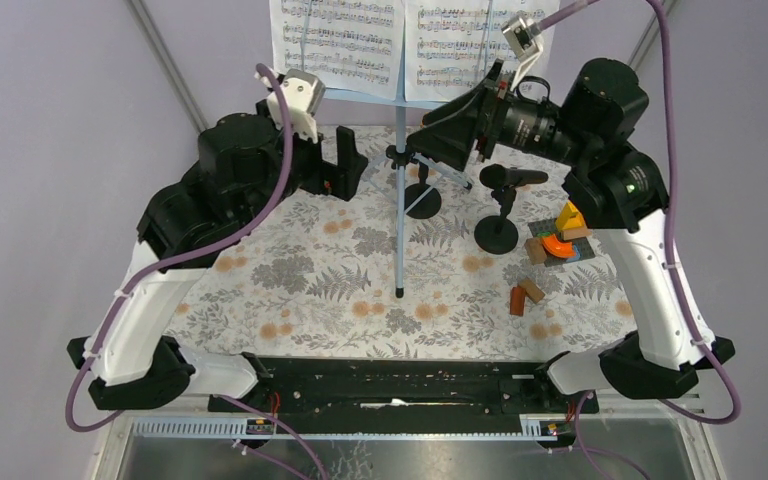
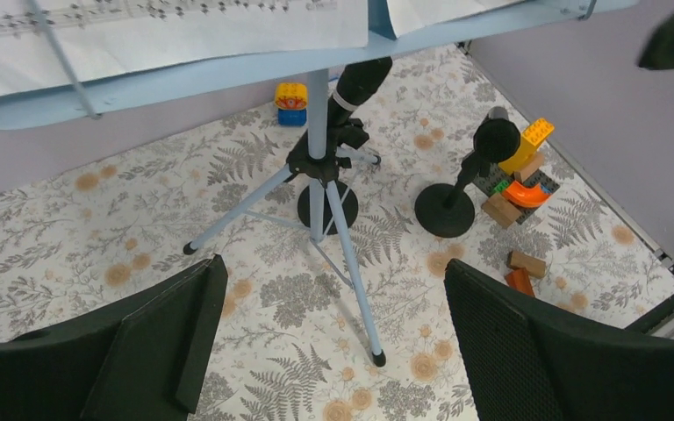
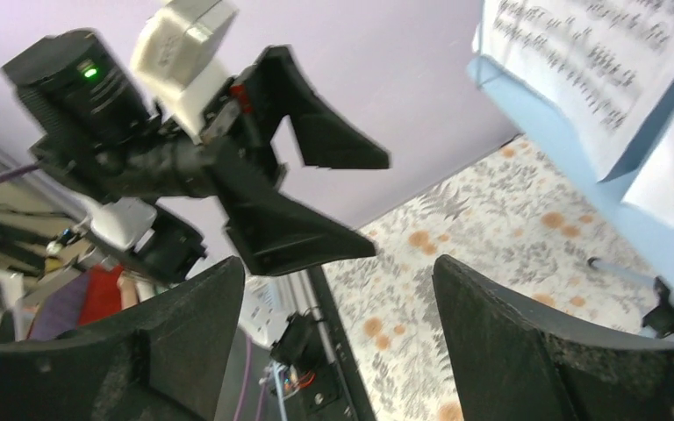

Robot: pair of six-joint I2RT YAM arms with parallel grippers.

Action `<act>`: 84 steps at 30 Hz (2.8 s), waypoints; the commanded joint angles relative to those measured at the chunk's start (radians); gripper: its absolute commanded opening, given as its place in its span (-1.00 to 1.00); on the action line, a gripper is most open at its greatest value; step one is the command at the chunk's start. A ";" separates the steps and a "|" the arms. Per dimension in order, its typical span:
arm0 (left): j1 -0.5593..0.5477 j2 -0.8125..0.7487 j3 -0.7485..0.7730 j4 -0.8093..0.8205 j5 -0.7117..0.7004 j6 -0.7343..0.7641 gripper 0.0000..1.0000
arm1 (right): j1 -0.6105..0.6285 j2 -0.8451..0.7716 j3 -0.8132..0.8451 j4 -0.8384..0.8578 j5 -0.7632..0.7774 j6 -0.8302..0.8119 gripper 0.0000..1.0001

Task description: Pack up the instrument practice props

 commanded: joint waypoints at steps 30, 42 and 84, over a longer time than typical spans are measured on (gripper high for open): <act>0.387 0.166 0.199 0.349 0.173 -0.068 0.80 | 0.055 0.154 -0.048 0.331 0.492 0.065 0.18; 0.422 0.175 0.112 0.443 0.240 -0.084 0.41 | 0.074 0.201 -0.010 0.294 0.541 0.035 0.12; 0.422 0.149 -0.065 0.545 0.334 -0.102 0.31 | 0.096 0.213 -0.010 0.247 0.728 -0.046 0.08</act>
